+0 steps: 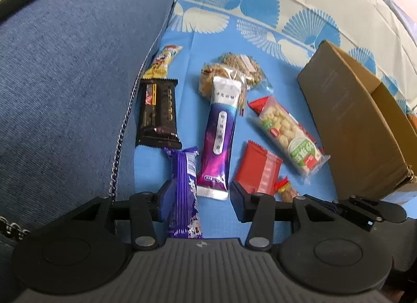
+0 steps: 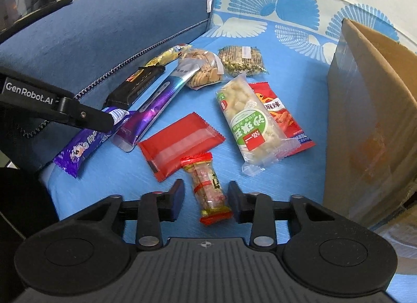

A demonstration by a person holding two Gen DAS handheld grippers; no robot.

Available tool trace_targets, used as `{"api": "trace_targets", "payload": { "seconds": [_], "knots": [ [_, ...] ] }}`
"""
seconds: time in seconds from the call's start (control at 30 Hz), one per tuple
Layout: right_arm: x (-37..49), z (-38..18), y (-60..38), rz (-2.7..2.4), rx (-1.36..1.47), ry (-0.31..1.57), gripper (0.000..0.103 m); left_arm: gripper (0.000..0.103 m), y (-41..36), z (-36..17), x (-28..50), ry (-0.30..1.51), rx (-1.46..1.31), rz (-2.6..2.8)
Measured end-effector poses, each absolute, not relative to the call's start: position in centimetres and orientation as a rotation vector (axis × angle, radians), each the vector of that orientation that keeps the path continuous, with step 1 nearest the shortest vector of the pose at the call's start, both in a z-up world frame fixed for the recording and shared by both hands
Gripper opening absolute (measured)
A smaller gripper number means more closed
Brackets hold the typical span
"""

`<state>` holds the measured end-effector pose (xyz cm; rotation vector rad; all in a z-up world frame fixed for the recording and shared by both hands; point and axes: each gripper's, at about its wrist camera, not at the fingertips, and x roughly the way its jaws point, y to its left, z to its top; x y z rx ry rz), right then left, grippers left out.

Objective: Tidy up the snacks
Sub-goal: 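Move both tools from the box toward the pile of snacks, then grasp the purple chocolate bar with the left tool while the right tool grasps the small red candy packet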

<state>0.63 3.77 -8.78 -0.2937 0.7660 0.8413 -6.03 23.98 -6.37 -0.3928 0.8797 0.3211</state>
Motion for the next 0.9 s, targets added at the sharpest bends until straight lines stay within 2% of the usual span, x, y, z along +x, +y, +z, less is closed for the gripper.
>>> {"api": "trace_targets", "payload": {
  "seconds": [0.17,0.27,0.33,0.4,0.47,0.53,0.7,0.9],
  "knots": [
    [-0.1,-7.9,2.9,0.852,-0.29,0.731,0.019,0.052,23.9,-7.0,-5.6,0.932,-0.399,0.318],
    [-0.4,-7.3,2.0,0.856,-0.282,0.719,0.018,0.051,23.9,-7.4,-5.4,0.963,-0.399,0.322],
    [-0.5,-7.2,1.5,0.854,-0.282,0.72,0.018,0.044,23.8,-7.6,-5.3,0.978,-0.394,0.33],
    [-0.6,-7.2,1.0,0.851,-0.281,0.724,0.018,0.026,23.8,-7.7,-5.2,0.991,-0.391,0.335],
    [-0.6,-7.2,0.7,0.849,-0.273,0.727,0.019,0.02,23.8,-7.6,-5.3,0.983,-0.389,0.343],
    [-0.5,-7.0,0.5,0.844,-0.251,0.732,0.019,0.018,23.7,-7.4,-5.6,0.959,-0.392,0.337],
    [0.1,-7.2,0.8,0.833,-0.21,0.754,0.03,0.017,23.8,-6.8,-6.2,0.916,-0.413,0.29],
    [0.1,-8.1,2.4,0.856,-0.224,0.781,0.041,0.017,23.7,-7.3,-5.8,0.949,-0.429,0.262]
  ]
}}
